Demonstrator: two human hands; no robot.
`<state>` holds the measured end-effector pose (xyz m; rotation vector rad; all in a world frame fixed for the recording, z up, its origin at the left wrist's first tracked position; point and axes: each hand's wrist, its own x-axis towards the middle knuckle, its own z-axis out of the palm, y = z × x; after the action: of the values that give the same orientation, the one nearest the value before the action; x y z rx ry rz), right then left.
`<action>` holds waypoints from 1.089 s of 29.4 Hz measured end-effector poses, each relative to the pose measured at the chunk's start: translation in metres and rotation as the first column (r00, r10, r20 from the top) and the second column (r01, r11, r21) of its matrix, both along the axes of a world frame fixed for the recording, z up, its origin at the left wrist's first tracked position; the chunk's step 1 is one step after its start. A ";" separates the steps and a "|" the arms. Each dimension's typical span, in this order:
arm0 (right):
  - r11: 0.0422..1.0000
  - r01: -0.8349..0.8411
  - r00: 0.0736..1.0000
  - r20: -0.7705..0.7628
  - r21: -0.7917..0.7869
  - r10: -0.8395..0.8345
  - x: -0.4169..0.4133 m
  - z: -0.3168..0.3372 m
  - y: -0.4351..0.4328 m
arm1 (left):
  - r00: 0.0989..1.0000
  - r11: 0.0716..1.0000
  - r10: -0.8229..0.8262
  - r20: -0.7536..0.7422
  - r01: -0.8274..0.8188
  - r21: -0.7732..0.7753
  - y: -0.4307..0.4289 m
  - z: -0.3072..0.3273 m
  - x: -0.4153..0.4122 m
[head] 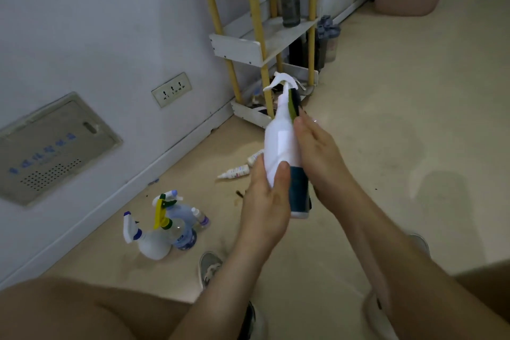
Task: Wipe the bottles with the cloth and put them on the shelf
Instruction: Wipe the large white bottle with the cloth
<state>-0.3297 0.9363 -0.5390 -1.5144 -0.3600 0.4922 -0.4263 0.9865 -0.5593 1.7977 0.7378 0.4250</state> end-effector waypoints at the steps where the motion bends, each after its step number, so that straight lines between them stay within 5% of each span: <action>1: 1.000 -0.019 0.994 0.107 -0.019 0.021 -0.009 -0.004 0.000 | 0.999 0.998 0.041 -0.034 -0.039 0.053 0.011 0.004 0.008; 3: 0.992 -0.070 0.966 0.240 -0.103 0.093 -0.029 -0.008 0.003 | 0.992 0.989 0.082 -0.100 -0.069 0.130 0.029 0.009 0.016; 8: 1.000 -0.013 0.998 -0.054 -0.023 0.012 -0.001 0.001 0.003 | 0.994 0.967 -0.015 -0.111 0.043 0.250 0.003 -0.005 0.000; 13: 0.989 -0.146 0.989 0.009 -0.002 0.146 -0.044 -0.011 -0.002 | 0.978 0.954 0.169 -0.120 -0.132 0.268 0.038 0.008 0.041; 18: 0.986 -0.087 0.988 -0.114 0.145 0.104 -0.031 -0.020 -0.002 | 1.000 0.951 0.001 -0.008 0.002 0.308 0.012 0.003 0.015; 23: 0.951 -0.124 0.958 -0.214 0.285 0.189 -0.012 -0.020 -0.020 | 0.971 0.992 -0.095 0.219 0.111 -0.059 0.027 0.014 0.003; 26: 0.932 -0.159 0.909 -0.320 0.326 0.267 0.000 -0.016 -0.023 | 0.907 0.895 -0.025 0.420 0.207 -0.395 0.056 0.010 0.003; 29: 0.868 -0.283 0.836 -0.338 0.409 0.432 0.008 -0.016 -0.032 | 0.947 0.909 -0.028 0.320 0.158 -0.386 0.072 0.003 0.011; 32: 0.818 -0.369 0.792 -0.312 0.440 0.525 0.013 -0.011 -0.039 | 0.945 0.830 -0.266 0.189 0.324 -0.454 0.067 -0.003 0.017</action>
<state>-0.3168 0.8971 -0.5498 -0.9163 -0.4484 1.0641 -0.4088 1.0538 -0.5618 1.3672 0.4189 0.1188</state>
